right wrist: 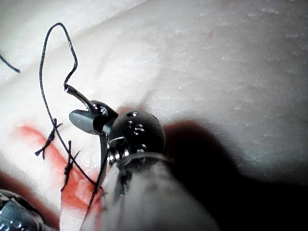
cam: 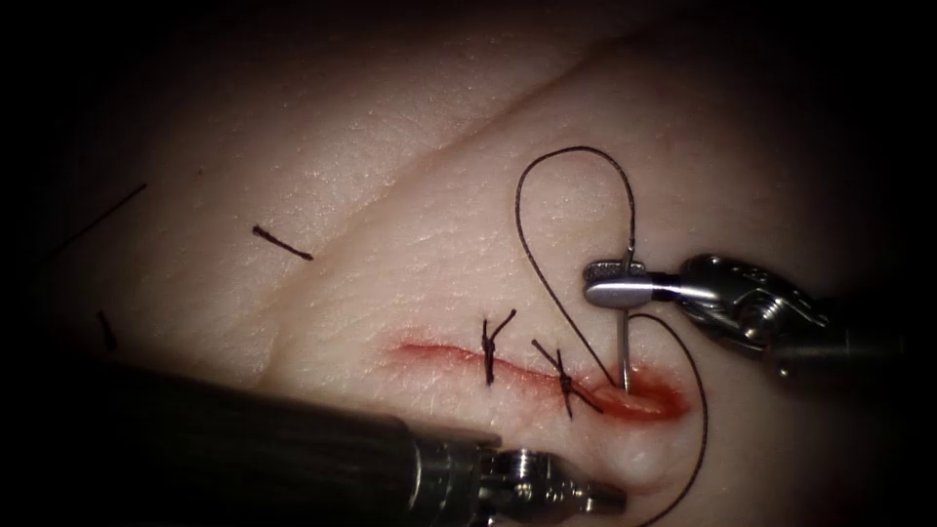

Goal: Wound Closure

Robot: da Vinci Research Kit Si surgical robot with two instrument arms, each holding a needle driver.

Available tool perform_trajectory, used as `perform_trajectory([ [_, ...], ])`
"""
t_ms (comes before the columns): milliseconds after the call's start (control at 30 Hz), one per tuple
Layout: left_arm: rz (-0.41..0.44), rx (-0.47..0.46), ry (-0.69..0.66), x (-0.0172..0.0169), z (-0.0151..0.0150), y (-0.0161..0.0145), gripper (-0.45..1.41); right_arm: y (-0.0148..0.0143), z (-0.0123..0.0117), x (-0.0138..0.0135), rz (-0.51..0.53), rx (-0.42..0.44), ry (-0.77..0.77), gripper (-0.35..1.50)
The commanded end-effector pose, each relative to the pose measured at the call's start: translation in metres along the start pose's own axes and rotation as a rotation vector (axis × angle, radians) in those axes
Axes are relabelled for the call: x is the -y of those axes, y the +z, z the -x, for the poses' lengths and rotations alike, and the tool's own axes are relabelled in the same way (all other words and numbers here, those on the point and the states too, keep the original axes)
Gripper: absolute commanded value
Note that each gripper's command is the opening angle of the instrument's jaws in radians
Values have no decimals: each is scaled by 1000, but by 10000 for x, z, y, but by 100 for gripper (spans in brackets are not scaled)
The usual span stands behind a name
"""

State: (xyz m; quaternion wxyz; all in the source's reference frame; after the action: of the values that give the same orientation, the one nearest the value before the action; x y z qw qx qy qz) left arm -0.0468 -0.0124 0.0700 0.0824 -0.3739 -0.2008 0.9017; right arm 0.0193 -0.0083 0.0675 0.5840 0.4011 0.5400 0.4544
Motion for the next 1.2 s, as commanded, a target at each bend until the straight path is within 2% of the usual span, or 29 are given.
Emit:
perform_trajectory([
  [33, 2, 0, 0, -1, 1, 7, 4, 7, 6, 1, -6, 3, 16, -35],
  [367, 5, -4, -3, 2, 5, 4, 4, 4, 15, 10, -27, 37, 140, -35],
  [733, 4, -11, -7, 8, 9, 4, 4, 5, 31, 18, 19, 110, 255, -35],
  [967, 4, -14, -9, 10, 8, 3, 4, 6, 36, 27, 6, 137, 353, -35],
  [1200, 1, -17, -10, 11, 7, 5, 4, 7, 40, 38, -55, 104, 421, -35],
])
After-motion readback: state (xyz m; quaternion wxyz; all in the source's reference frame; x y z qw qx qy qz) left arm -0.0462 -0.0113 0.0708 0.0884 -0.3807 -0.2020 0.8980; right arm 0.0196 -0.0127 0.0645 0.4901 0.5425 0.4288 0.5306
